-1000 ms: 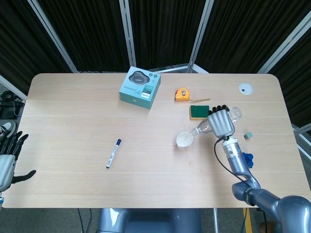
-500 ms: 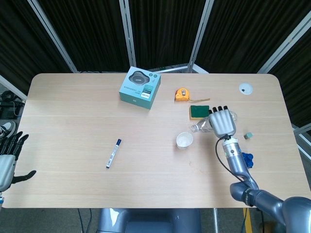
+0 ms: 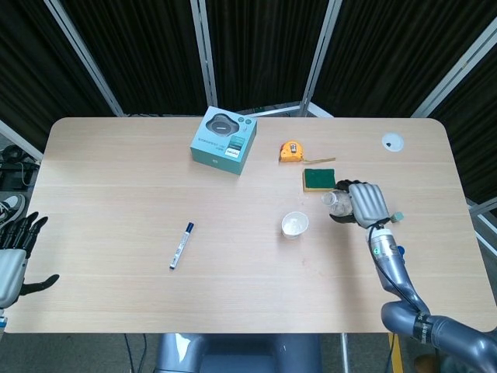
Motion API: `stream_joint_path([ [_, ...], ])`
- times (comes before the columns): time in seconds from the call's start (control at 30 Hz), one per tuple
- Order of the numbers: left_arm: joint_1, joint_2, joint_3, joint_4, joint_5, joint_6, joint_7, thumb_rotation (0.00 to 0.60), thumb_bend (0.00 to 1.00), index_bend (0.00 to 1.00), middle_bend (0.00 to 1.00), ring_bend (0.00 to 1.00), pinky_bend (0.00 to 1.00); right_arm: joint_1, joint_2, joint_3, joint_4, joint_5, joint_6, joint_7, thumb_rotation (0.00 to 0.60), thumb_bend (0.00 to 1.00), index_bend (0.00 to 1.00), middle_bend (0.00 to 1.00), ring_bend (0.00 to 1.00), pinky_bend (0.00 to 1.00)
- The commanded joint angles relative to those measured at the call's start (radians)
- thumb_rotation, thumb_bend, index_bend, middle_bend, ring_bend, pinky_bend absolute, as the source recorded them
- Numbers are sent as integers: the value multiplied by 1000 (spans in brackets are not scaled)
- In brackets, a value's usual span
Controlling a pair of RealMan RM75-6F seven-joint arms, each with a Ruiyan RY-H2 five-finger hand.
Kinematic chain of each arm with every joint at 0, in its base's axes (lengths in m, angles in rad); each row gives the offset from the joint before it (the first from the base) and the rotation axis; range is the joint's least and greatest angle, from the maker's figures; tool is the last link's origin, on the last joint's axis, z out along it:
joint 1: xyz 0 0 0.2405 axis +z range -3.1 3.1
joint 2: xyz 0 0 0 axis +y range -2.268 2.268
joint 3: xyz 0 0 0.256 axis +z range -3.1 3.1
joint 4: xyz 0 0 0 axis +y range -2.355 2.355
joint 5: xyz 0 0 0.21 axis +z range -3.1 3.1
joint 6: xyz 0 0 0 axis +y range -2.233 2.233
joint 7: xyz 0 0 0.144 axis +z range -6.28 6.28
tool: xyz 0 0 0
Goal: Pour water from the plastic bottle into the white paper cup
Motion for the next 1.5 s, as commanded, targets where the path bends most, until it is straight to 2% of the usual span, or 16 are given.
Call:
stream_joint_path([
  [0.03,1,0,0,0,2,2,0,600,15,0,0,0,0,-51,63,-3,-65,-18,-8,131,600,674,539,653,591,479],
  [0.23,2,-8,-1,2,4,9,16,600,17,0,0,0,0,-105,167,-70,-159,-160,-23,382,600,673,539,653,591,479],
  [0.43,1,-9,2,-3,8,7,21,600,14,0,0,0,0,-127,218,-137,-204,-298,-17,573,600,674,539,653,591,479],
  [0.6,3,-12,2,-3,9,13,28,600,14,0,0,0,0,-118,228,-209,-191,-437,4,745,600,674,542,653,591,479],
  [0.8,3,-12,3,-2,8,9,29,600,15,0,0,0,0,-89,163,-298,-78,-593,67,898,600,675,545,653,591,479],
  [0.9,1,-13,2,0,3,5,29,600,16,0,0,0,0,-79,99,-327,-13,-632,96,920,600,674,547,653,591,479],
  [1.17,-2,-14,0,3,-6,-4,31,600,15,0,0,0,0,-68,-22,-347,117,-656,158,871,600,674,552,653,591,479],
  [1.5,-2,-12,0,6,-8,-7,24,600,14,0,0,0,0,-66,-84,-367,209,-657,194,850,600,670,543,648,570,479],
])
